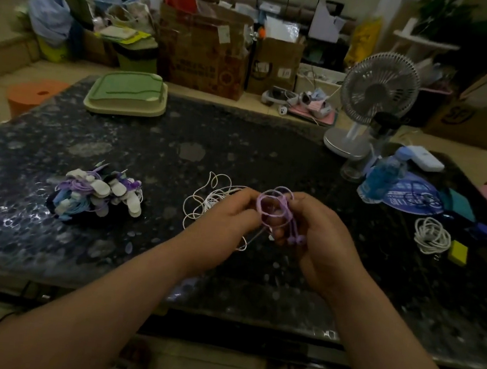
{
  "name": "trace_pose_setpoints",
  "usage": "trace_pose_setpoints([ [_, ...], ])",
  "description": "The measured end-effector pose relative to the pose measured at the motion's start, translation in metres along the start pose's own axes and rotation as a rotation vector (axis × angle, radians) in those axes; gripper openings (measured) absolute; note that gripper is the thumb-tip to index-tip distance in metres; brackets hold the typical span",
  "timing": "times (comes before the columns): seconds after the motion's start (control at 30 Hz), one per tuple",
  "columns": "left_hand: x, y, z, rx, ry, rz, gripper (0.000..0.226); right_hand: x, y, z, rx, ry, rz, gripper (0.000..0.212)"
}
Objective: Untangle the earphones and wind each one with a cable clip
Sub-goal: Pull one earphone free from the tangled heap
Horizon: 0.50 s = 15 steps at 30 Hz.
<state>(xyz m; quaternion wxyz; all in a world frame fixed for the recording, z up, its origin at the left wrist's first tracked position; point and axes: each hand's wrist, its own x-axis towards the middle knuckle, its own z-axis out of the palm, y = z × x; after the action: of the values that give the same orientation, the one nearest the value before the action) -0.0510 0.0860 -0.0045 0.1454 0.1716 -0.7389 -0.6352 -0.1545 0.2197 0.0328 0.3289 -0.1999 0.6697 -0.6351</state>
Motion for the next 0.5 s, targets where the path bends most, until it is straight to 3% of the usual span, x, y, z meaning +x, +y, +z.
trace_pose_setpoints([
  [0.1,0.003,-0.001,0.003,0.011,0.013,0.0,0.038,-0.003,-0.006,-0.001,0.145,-0.002,0.058,0.035],
  [0.2,0.003,-0.004,0.003,0.206,-0.014,0.115,0.056,-0.005,-0.015,-0.007,0.412,-0.157,0.022,0.032],
  [0.23,0.001,-0.003,0.006,0.272,-0.064,0.134,0.053,-0.005,-0.017,-0.009,0.484,-0.195,0.003,0.033],
  [0.37,0.001,-0.004,0.015,0.373,-0.142,0.09,0.005,-0.006,-0.025,-0.025,0.635,-0.213,-0.086,0.037],
  [0.5,-0.003,-0.004,0.009,0.147,-0.204,-0.068,0.01,-0.006,-0.032,-0.045,0.641,-0.13,-0.165,0.038],
])
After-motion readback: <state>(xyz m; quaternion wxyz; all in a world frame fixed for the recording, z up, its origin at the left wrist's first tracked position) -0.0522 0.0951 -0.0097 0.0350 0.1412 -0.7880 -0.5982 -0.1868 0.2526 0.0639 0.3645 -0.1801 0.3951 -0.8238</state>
